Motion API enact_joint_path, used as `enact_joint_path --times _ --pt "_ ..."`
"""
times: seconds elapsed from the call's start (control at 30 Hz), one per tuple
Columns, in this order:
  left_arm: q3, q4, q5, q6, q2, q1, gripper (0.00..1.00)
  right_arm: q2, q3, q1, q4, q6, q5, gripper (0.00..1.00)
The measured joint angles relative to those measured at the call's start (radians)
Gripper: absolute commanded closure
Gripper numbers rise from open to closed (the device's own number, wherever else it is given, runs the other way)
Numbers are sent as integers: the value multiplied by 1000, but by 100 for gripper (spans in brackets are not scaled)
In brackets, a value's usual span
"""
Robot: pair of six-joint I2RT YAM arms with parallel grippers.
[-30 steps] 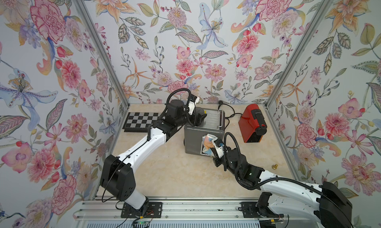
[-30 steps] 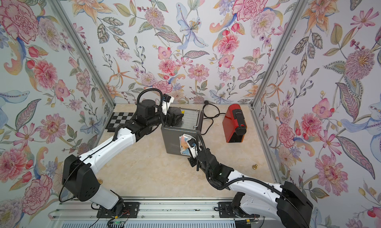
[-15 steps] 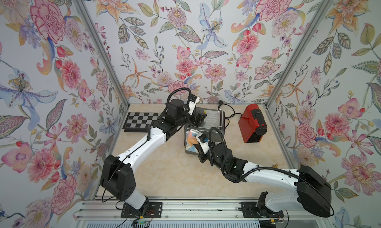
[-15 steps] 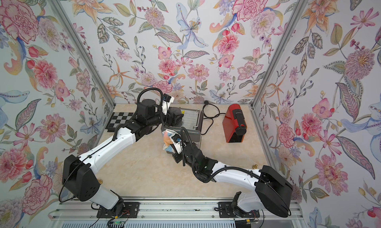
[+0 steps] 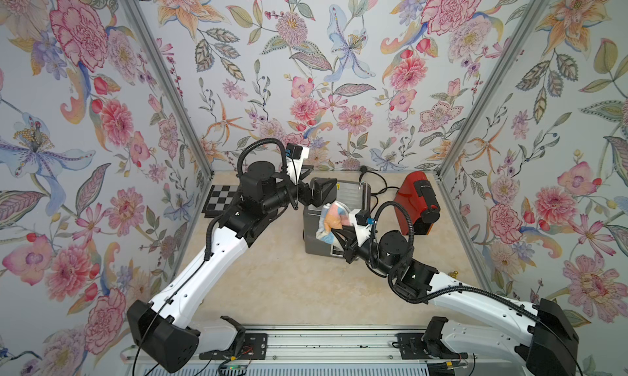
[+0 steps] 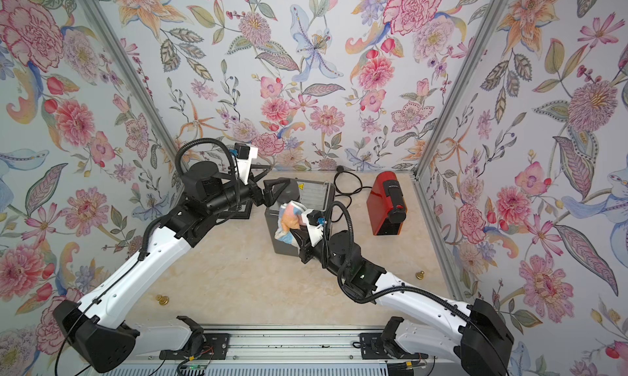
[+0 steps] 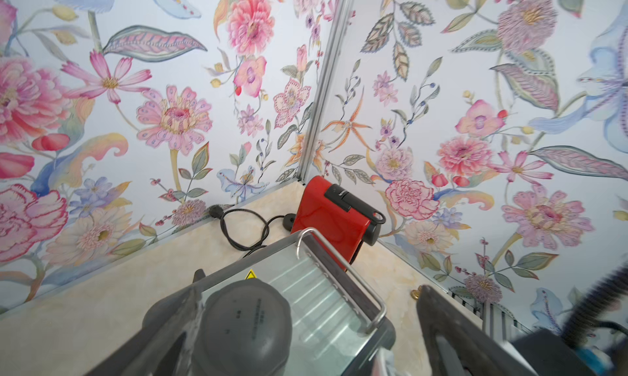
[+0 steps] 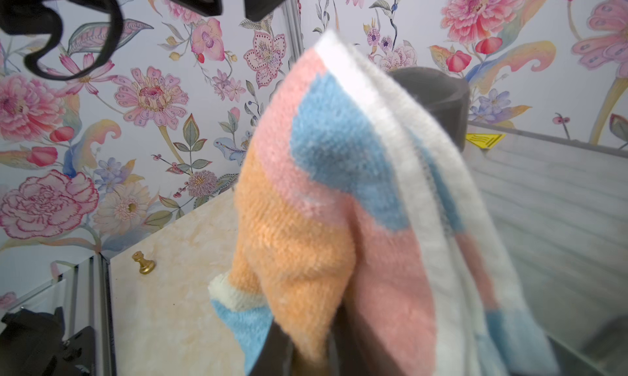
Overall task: Wipe the surface of a coffee machine
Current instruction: Adjust the cleaning item.
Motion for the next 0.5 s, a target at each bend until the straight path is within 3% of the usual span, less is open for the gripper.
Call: enact_joint_path --times 0.23,0.5 --pt "-158 104 198 -15 -122 -5 1 -34 53 -205 -27 168 -336 100" --pt "-242 157 307 -61 -93 -22 8 -46 86 -227 27 263 -515 100"
